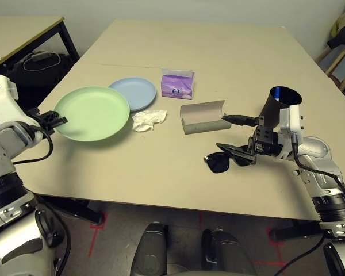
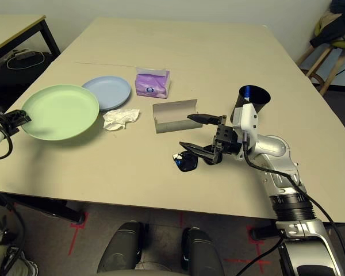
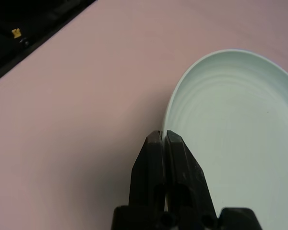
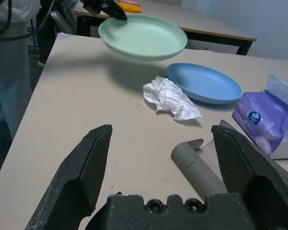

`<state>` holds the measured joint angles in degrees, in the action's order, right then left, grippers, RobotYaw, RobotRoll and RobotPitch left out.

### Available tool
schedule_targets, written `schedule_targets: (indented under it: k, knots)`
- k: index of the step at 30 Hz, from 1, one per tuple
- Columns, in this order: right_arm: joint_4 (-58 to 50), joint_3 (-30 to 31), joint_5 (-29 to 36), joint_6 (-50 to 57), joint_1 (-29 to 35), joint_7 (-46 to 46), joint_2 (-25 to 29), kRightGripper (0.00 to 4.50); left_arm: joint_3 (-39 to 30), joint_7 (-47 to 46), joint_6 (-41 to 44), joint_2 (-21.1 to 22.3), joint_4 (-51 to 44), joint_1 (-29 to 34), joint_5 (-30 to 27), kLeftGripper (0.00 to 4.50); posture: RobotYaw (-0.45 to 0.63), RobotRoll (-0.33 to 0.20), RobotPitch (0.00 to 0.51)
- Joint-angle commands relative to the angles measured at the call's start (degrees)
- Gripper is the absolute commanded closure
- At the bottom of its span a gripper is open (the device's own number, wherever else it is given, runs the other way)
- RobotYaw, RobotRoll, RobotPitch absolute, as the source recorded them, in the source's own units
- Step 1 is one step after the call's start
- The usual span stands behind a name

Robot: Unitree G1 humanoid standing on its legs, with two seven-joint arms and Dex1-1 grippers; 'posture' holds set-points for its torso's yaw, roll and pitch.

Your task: Organize and tidy the items on the table.

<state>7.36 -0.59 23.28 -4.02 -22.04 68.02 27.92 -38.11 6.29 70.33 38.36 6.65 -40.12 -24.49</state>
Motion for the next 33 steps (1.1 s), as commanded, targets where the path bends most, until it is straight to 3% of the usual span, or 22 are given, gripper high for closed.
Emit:
schedule_targets:
  k: [1,9,17,27,33]
  knots:
    - [0.3,-0.9,1.0,1.5,-0.6,-2.4,-1.0,0.00,1.1,-2.4,-4.0,-2.5,4.6,-4.0,1.0,4.47,0.23,0.000,0.065]
    - [-2.8,-2.4,2.7,9.8,-0.9,-11.1,-1.9,0.00,6.4,-5.4,-14.5,-8.2,16.4,-9.3,3.4,4.47,0.23,0.000,0.071]
    - [-5.0,-3.0,2.7,15.1,-0.9,-18.2,-3.6,0.00,5.6,-11.9,-28.6,-11.8,33.7,-18.5,4.3,4.47,0.22,0.000,0.071]
    - [-9.6,-2.4,3.0,18.5,-0.6,-22.3,-4.9,0.00,6.7,-14.9,-40.3,-13.3,49.9,-27.0,5.0,4.47,0.21,0.000,0.069]
    - [-11.2,-2.5,3.0,19.1,0.0,-23.1,-5.6,0.00,7.8,-14.8,-46.2,-13.7,57.8,-28.7,5.4,4.47,0.19,0.000,0.067]
